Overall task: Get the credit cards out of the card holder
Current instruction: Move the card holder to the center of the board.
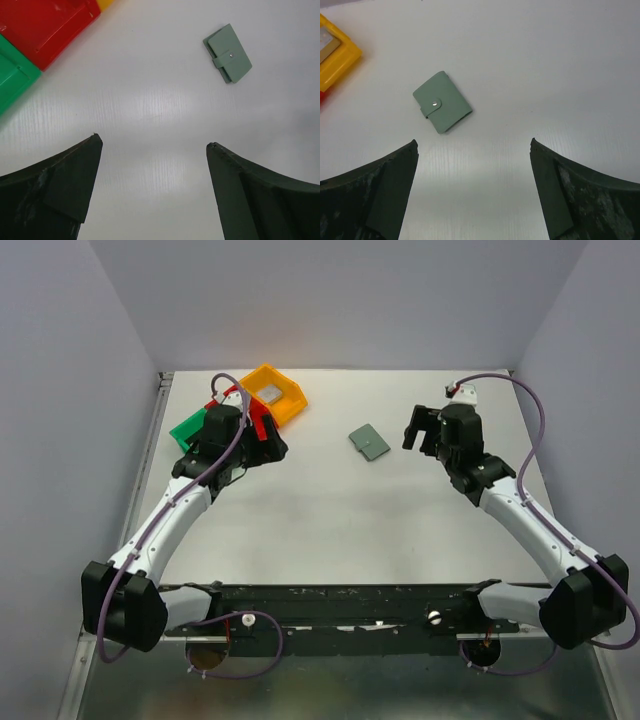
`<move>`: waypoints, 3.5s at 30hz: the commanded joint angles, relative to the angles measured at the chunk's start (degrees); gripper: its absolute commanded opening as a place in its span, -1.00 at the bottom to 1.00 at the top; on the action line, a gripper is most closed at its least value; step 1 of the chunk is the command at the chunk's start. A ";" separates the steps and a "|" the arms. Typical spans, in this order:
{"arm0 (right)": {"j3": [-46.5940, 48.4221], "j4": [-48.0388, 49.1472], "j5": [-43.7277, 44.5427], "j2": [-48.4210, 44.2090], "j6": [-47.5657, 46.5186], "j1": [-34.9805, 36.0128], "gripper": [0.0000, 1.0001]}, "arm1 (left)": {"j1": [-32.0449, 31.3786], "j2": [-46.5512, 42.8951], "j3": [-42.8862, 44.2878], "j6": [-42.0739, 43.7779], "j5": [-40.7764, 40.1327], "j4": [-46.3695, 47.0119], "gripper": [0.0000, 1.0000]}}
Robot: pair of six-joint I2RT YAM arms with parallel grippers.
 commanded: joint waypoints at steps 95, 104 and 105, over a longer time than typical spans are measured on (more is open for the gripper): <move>44.97 -30.62 -25.34 58.07 7.32 -2.05 -0.10 | 4.18 -6.34 -16.78 -10.08 8.35 12.89 0.82; 34.95 -27.98 -23.93 52.18 4.24 0.24 -0.30 | 4.01 -4.41 -16.60 -10.78 11.34 14.21 0.76; 33.55 -27.20 -24.02 51.48 3.98 0.59 -0.31 | 3.92 -4.15 -16.69 -10.95 11.60 14.47 0.76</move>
